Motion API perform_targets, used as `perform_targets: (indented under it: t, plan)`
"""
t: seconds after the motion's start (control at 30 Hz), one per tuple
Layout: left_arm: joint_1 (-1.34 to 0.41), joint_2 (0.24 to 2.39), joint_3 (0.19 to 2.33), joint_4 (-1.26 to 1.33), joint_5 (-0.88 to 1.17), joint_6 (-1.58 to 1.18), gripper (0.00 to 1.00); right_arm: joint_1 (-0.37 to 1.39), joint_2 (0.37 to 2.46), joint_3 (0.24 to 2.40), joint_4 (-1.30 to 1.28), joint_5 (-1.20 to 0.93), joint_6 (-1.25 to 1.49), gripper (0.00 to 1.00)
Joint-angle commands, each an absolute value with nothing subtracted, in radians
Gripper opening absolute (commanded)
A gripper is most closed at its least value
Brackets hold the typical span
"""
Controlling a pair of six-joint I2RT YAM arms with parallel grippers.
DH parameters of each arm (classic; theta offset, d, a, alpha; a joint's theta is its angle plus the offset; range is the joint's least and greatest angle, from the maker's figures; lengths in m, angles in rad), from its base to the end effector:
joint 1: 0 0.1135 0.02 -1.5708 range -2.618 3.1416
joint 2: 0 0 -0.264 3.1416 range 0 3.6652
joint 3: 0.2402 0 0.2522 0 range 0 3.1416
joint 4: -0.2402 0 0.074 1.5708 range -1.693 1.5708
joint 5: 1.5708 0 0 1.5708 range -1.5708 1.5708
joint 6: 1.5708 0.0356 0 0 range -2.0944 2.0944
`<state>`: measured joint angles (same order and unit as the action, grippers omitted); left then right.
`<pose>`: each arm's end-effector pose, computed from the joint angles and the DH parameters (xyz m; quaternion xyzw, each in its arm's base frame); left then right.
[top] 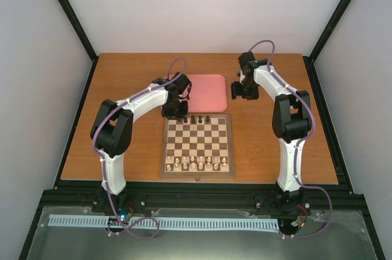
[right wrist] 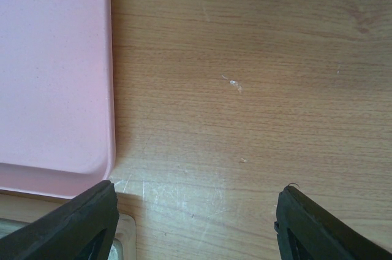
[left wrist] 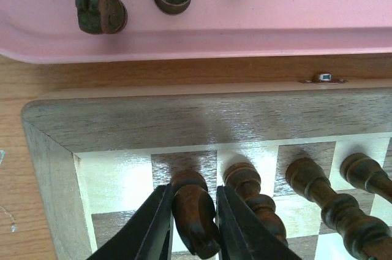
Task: Set up the chess pieces on the board
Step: Place the chess piece on the chessboard, then pick up the chess piece from the storage box.
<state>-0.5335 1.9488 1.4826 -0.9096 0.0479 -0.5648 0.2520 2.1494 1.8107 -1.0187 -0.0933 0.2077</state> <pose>0.3302 -0.1970 0.1949 -0.0132 0.9949 -0.0711 0.0706 0.4238 0.1126 0.2028 -0.0270 0.9929 0.0694 0.0930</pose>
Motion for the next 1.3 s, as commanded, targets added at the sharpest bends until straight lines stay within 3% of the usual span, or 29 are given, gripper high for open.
perform_targets:
  t: [0.0,0.4,0.93,1.27]
  plan:
    - [-0.538,1.952,1.518,-0.927,0.044,-0.546,0.22,0.246,2.135,1.814,-1.015,-0.084,0.206,0.71]
    - [-0.538,1.918,1.481,-0.926,0.056,-0.542,0.26,0.246,2.129,1.812,-1.014,-0.086,0.206,0.71]
    - [-0.538,1.817,1.538,-1.001,-0.005,-0.519,0.44,0.247,2.115,1.812,-1.014,-0.093,0.205,0.71]
    - [-0.442,1.903,1.643,-1.007,-0.031,-0.48,0.45,0.246,2.111,1.806,-1.014,-0.095,0.205,0.71]
